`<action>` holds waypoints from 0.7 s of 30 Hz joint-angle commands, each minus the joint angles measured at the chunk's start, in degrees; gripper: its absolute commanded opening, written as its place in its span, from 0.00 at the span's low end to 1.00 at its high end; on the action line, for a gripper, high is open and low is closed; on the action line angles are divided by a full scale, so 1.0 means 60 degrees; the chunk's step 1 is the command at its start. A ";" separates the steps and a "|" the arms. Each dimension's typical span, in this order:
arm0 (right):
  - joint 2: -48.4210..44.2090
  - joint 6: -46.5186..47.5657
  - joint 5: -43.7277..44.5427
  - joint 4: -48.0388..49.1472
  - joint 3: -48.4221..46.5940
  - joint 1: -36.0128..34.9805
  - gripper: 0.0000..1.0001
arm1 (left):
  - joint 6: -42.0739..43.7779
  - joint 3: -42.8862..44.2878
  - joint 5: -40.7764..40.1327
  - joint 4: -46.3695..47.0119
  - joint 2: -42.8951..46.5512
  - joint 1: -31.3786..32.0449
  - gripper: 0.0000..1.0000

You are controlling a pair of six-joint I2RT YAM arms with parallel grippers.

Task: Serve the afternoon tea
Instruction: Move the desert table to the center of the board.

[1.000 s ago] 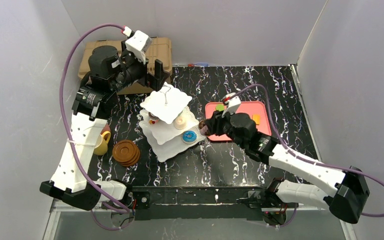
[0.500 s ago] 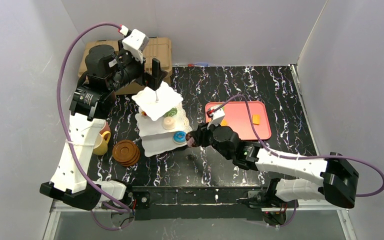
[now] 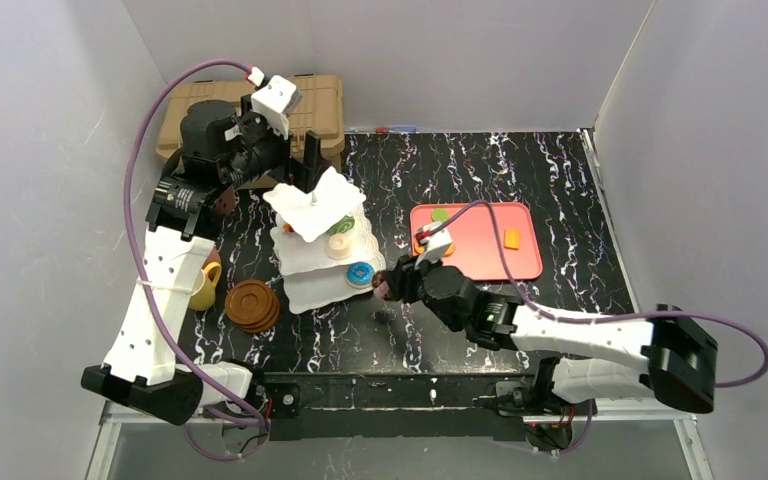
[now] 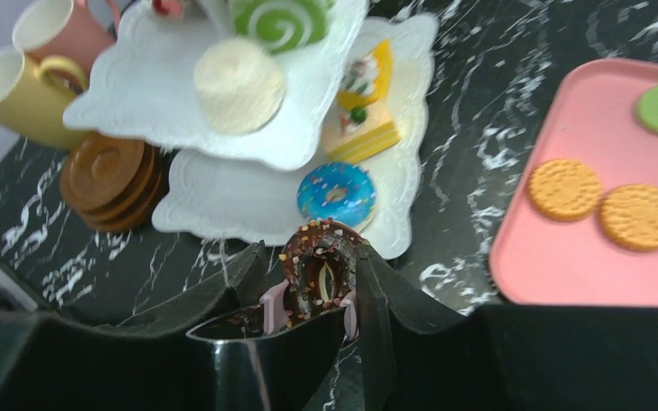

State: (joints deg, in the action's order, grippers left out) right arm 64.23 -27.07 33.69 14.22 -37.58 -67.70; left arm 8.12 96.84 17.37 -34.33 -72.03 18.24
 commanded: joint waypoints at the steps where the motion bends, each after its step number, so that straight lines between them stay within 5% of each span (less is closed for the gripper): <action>1: 0.1119 0.0093 -0.0015 0.1878 -0.0142 -0.0613 0.36 | 0.0496 -0.0144 0.0441 -0.0125 0.0052 -0.0348 0.99; 7: 0.2597 0.0549 -0.0280 0.3638 -0.0542 -0.0903 0.36 | 0.0916 -0.0110 0.1592 -0.0792 -0.0295 -0.1185 0.98; 13: 0.3019 0.0653 -0.0368 0.3997 -0.0800 -0.0899 0.36 | 0.1338 0.0321 0.3853 -0.1976 -0.0862 -0.1926 0.84; 18: 0.3220 0.0697 -0.0273 0.4280 -0.0829 -0.0895 0.37 | 0.1460 0.0221 0.4563 -0.2104 -0.1175 -0.2086 0.59; 21: 0.3238 0.0674 -0.0222 0.4274 -0.0830 -0.0894 0.37 | 0.0991 0.0197 0.5003 -0.1593 -0.1284 -0.2088 0.34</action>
State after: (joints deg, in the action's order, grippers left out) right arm 83.29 -23.75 31.11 34.94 -40.01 -72.88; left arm 15.64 96.86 40.05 -44.97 -79.81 6.09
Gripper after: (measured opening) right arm 0.473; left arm 0.459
